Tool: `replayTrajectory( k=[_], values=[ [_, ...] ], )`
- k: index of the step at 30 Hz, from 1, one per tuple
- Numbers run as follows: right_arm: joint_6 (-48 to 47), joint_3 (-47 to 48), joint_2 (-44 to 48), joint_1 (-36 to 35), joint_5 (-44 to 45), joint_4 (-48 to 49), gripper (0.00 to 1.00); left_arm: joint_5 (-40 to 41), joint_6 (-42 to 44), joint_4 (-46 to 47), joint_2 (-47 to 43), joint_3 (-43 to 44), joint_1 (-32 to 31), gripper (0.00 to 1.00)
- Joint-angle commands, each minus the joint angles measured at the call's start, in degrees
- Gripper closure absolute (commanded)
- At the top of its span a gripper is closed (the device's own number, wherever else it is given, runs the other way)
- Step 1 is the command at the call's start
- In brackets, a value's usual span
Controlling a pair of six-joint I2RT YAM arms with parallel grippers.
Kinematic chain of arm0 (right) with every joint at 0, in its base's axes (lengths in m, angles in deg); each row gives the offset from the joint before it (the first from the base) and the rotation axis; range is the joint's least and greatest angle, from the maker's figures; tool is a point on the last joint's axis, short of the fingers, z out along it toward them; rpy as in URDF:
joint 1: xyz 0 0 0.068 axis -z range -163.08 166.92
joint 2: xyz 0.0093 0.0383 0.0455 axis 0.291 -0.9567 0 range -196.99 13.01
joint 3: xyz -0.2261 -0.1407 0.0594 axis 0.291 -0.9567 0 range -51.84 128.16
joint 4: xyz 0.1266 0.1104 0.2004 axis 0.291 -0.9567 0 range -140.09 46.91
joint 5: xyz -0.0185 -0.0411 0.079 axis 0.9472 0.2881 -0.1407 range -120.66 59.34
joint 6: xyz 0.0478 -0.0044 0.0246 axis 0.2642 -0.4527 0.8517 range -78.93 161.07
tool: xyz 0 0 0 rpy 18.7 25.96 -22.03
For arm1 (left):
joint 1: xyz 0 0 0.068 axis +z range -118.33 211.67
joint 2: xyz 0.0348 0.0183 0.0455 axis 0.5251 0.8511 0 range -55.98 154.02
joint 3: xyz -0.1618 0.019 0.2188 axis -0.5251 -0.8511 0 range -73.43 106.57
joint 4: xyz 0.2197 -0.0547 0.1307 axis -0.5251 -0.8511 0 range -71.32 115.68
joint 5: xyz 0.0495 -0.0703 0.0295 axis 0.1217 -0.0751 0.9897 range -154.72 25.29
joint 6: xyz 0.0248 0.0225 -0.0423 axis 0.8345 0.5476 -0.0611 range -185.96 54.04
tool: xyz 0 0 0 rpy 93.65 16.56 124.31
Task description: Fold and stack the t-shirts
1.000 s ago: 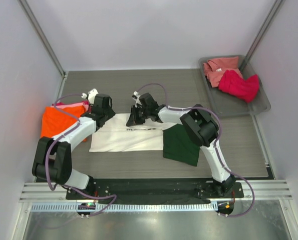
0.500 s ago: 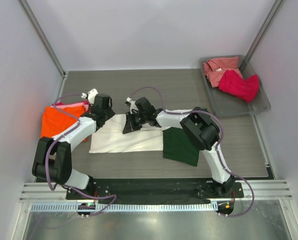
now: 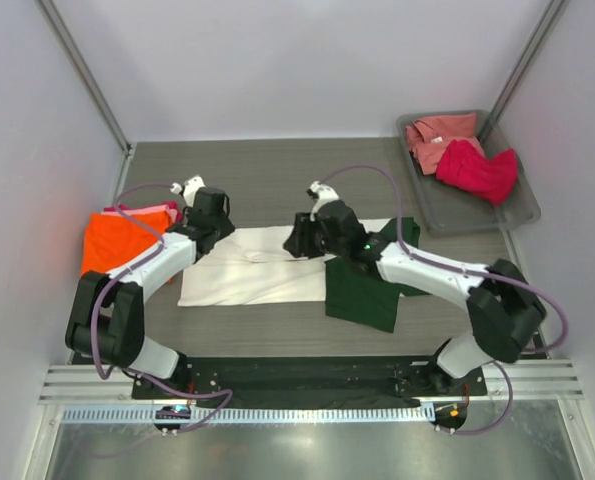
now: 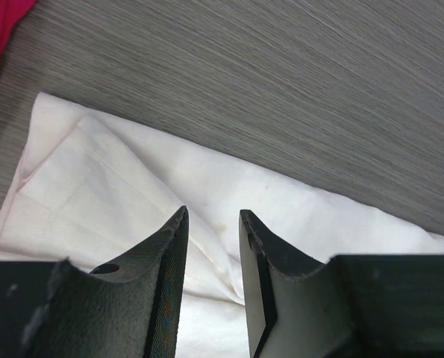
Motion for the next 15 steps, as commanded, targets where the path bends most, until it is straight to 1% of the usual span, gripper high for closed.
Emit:
replayTrajectory(
  k=[1,2,3,4,5,6,7,8,10,13,15],
  values=[
    [8.9,-7.9,9.6,0.1,24.0,-11.2,0.51,0.1,1.8,0.2,1.4,3.1,-0.8,0.65],
    [10.7,-9.7,12.0,0.1,27.1,-15.3,0.47,0.0,2.2,0.1,1.5,3.4,-1.1,0.66],
    [12.3,-13.1,16.2,0.0,31.9,-17.2,0.46,-0.2,2.4,0.0,1.8,3.8,-1.2,0.66],
    [16.8,-14.6,18.8,0.2,34.8,-19.4,0.45,-0.2,2.5,-0.3,2.0,4.0,-1.4,0.65],
    [19.2,-17.4,20.7,0.1,39.0,-23.9,0.45,-0.3,2.8,-0.4,2.0,4.1,-1.7,0.65],
    [21.8,-18.7,24.6,0.1,40.7,-25.9,0.46,-0.3,2.8,-0.5,2.0,4.3,-1.9,0.66],
    [26.0,-19.9,26.2,0.1,42.0,-27.7,0.48,-0.3,3.0,-0.4,1.8,4.3,-2.0,0.65],
    [28.2,-20.9,27.4,0.1,43.0,-31.2,0.49,-0.3,3.3,-0.5,1.7,4.4,-2.4,0.65],
    [32.0,-23.0,30.4,0.1,44.8,-34.9,0.50,0.0,3.6,-0.5,1.6,4.7,-2.9,0.65],
    [34.6,-24.5,30.5,0.2,47.4,-37.0,0.51,0.7,4.2,-1.0,1.5,4.9,-3.6,0.65],
    [35.0,-23.8,29.0,0.3,48.2,-37.3,0.48,0.7,4.6,-1.1,1.5,5.0,-3.8,0.65]
  ],
)
